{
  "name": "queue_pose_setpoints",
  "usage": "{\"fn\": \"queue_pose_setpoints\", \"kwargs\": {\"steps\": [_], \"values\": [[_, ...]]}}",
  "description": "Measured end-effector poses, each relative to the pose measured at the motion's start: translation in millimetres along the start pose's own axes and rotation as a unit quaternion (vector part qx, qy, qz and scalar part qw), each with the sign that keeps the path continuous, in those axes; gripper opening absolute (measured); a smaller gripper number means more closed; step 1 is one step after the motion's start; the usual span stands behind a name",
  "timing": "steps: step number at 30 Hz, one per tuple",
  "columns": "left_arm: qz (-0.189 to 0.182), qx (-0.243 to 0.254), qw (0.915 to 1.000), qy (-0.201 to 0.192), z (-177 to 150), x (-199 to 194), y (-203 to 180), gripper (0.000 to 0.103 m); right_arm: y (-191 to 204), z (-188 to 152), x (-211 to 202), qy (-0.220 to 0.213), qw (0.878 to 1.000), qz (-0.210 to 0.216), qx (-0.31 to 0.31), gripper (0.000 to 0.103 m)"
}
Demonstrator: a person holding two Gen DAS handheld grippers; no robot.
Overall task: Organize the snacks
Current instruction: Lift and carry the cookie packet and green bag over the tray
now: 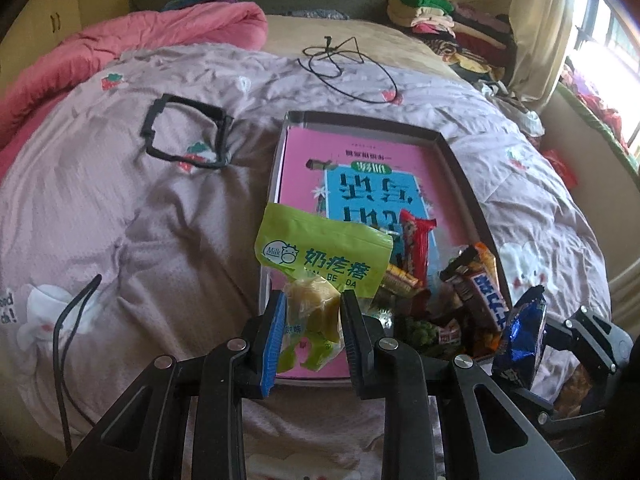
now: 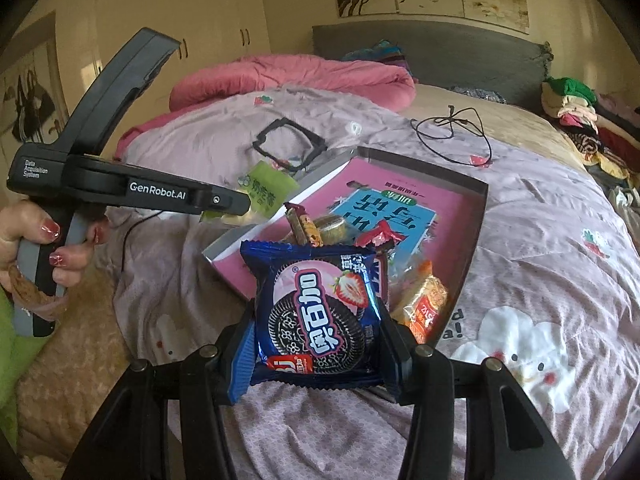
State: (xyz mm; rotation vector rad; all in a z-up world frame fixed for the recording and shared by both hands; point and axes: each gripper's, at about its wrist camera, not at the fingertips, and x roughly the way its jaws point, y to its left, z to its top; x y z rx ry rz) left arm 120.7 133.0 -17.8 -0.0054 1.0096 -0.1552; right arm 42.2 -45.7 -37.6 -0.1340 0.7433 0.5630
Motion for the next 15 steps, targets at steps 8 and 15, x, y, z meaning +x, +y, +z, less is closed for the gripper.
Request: {"fn": "queue_pose_setpoints", "kwargs": {"steps": [8,15], "values": [[0.000,0.002,1.0000,0.007,-5,12,4,0.028,0,1,15,0.011,1.000,-0.014,-0.009,0.052],[0.000,0.005,1.0000,0.007,-6,18,4,0.028,-5,5,26,0.013,0.999,-0.031,-0.005,0.052]]}}
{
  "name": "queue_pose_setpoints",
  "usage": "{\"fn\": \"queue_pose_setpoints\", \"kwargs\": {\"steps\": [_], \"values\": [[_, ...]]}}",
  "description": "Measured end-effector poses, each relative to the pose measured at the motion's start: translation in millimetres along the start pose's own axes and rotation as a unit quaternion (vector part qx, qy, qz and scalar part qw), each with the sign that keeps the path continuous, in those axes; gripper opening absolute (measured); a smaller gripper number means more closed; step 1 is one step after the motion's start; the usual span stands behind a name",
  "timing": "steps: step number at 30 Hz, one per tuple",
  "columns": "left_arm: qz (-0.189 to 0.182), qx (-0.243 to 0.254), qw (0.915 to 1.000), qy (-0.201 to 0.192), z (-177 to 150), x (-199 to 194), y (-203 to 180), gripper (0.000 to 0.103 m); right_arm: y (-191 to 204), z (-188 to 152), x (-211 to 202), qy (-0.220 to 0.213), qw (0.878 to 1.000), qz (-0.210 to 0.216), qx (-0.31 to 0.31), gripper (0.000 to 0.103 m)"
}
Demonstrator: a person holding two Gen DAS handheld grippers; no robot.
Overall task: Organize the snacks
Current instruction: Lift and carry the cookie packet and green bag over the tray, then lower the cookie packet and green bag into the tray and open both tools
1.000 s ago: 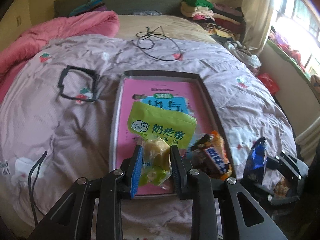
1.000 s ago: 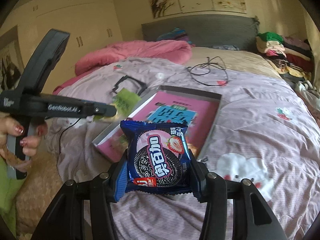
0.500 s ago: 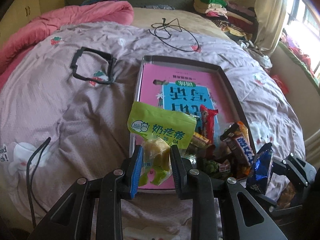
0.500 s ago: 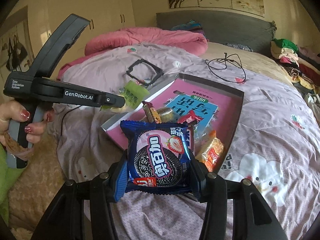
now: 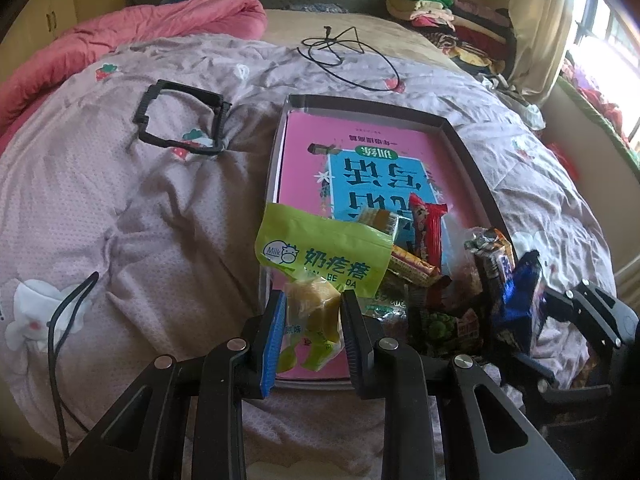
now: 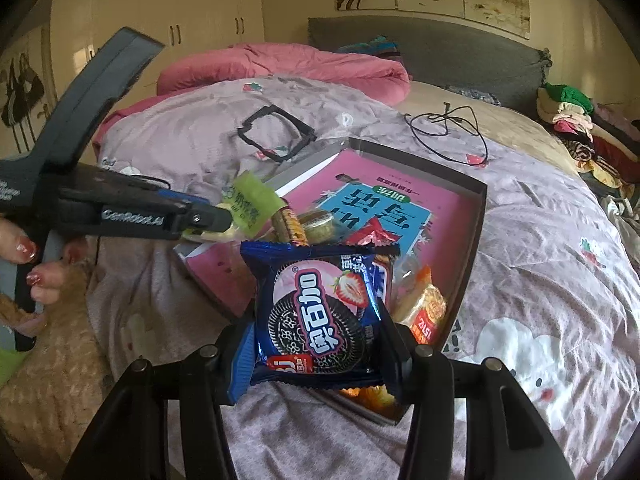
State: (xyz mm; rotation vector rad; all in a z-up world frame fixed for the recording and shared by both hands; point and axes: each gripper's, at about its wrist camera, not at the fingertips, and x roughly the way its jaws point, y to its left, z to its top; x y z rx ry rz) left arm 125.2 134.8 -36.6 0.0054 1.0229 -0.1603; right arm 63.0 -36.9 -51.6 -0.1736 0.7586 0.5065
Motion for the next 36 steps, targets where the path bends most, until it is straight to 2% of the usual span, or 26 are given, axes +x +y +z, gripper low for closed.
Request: {"fn": "queue_pose_setpoints", "kwargs": {"steps": [12,20,27,36], "values": [[-0.004,0.002,1.0000,-0.002,-1,1,0,0.028,-14,16,15,-0.002,0.999,-0.025,0.028,0.052],[-0.004,0.004,1.0000,-0.003,-2,0,0,0.028,-1,27,23,-0.009,0.999,-0.012,0.028,0.052],[-0.008,0.000,1.0000,-0.003,-2,1,1,0.028,16,20,31,0.004,1.000,-0.002,0.016,0.052],[-0.013,0.000,0.9999,-0.006,-2,0,0,0.028,5,13,31,0.006,0.999,-0.022,0.048,0.052]]}}
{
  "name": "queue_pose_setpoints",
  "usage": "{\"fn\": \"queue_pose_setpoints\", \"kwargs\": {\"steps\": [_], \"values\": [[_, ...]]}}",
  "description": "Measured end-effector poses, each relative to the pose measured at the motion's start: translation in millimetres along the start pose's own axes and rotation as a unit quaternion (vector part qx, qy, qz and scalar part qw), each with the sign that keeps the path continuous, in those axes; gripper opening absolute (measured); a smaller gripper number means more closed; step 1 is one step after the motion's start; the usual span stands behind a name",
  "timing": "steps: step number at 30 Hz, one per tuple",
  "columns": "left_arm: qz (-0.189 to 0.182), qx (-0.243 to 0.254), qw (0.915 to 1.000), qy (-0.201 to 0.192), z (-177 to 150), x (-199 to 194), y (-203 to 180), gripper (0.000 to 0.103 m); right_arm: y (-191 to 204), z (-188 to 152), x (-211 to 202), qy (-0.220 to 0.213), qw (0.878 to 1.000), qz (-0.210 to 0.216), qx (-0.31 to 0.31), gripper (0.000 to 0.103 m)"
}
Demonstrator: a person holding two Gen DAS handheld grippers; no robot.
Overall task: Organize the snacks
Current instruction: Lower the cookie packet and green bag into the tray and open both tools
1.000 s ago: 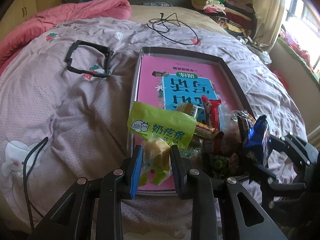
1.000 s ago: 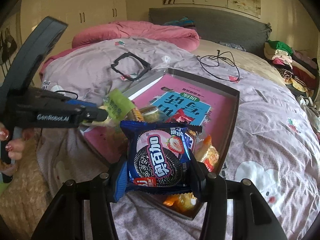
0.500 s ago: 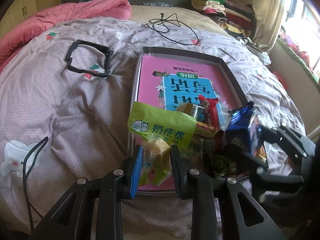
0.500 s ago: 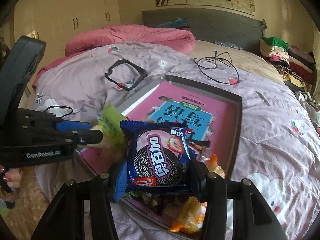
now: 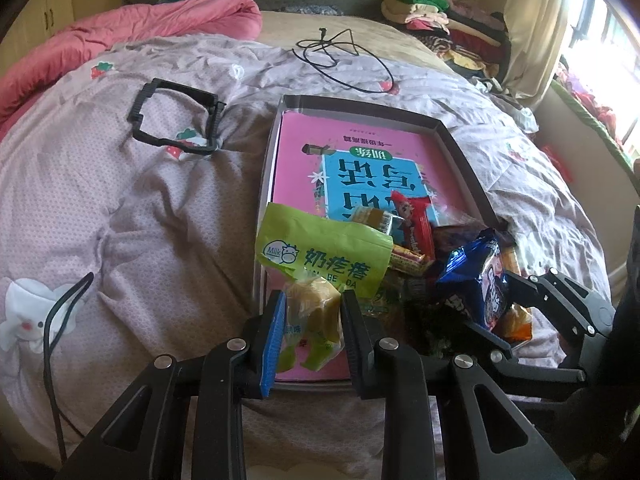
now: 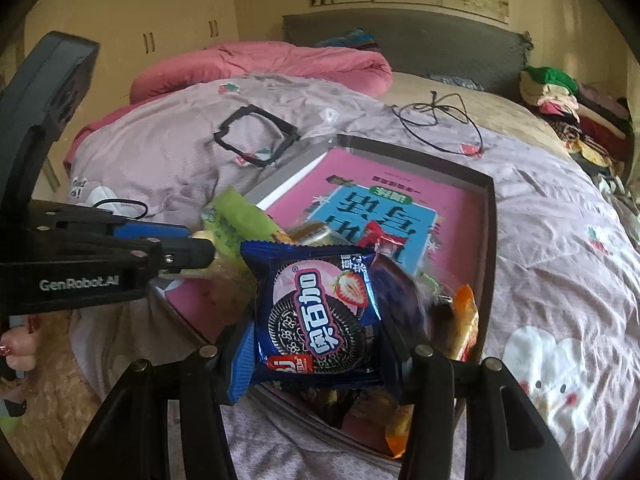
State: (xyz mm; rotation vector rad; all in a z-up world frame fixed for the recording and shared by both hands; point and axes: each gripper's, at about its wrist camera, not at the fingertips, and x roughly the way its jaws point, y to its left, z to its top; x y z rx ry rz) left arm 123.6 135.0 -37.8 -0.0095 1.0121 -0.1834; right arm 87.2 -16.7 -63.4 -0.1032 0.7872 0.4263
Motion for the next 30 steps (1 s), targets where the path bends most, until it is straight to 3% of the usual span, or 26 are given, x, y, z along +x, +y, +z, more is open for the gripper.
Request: {"fn": "queue_pose_setpoints", "kwargs": {"steps": [10,30], "values": [[-0.002,0.000,1.0000,0.000,-1,0,-1,0.028,-14,1,1,-0.003,0.999,-0.021,0.037,0.052],[-0.011,-0.004,0.9999,-0.001,-1,2,-2,0.028,-1,6,14,0.001,0.999,-0.024,0.045,0.052]]}}
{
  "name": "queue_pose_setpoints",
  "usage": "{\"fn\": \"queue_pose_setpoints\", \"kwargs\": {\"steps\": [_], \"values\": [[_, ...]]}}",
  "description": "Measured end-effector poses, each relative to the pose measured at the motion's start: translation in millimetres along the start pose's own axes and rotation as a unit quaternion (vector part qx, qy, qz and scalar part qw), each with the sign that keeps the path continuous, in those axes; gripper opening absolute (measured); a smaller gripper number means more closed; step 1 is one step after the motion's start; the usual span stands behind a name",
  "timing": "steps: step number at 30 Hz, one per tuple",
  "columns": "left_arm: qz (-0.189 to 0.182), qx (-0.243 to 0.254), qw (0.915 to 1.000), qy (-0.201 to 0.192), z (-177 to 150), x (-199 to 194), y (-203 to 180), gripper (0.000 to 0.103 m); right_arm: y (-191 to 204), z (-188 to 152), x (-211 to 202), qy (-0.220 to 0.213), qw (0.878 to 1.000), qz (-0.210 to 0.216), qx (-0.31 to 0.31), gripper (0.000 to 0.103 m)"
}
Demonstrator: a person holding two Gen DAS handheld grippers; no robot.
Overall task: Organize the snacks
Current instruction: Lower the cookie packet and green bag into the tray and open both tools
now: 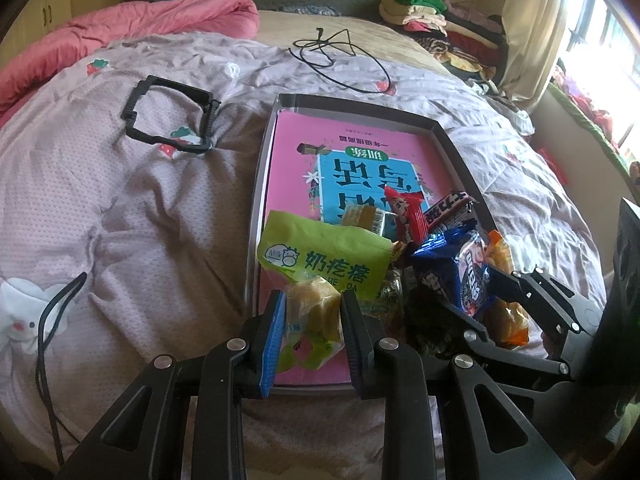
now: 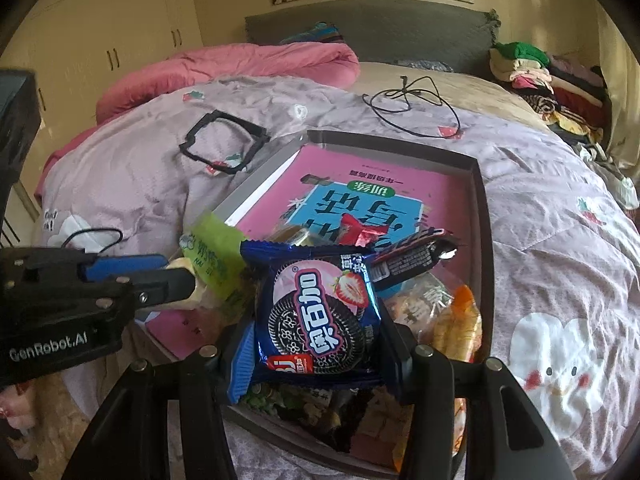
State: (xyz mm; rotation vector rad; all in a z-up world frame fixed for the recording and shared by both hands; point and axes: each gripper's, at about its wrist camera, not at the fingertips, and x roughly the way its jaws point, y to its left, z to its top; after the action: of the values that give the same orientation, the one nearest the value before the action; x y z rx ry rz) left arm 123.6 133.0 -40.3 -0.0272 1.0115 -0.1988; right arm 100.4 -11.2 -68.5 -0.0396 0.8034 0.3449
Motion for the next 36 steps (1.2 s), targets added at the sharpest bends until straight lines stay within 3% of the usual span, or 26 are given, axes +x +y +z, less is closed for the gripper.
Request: {"fn": "queue_pose_setpoints", "kwargs": {"steps": [24,36], "values": [[-0.001,0.000,1.0000,-0.001,-1,-1,1,0.028,-11,-3,-14,-0.015,1.000,0.015,0.020,0.056],[-0.006,-0.001,1.0000,-0.002,-1,-3,-2,0.029,-2,-6,-22,-0.025,0.999,0.023,-0.003,0.056]]}}
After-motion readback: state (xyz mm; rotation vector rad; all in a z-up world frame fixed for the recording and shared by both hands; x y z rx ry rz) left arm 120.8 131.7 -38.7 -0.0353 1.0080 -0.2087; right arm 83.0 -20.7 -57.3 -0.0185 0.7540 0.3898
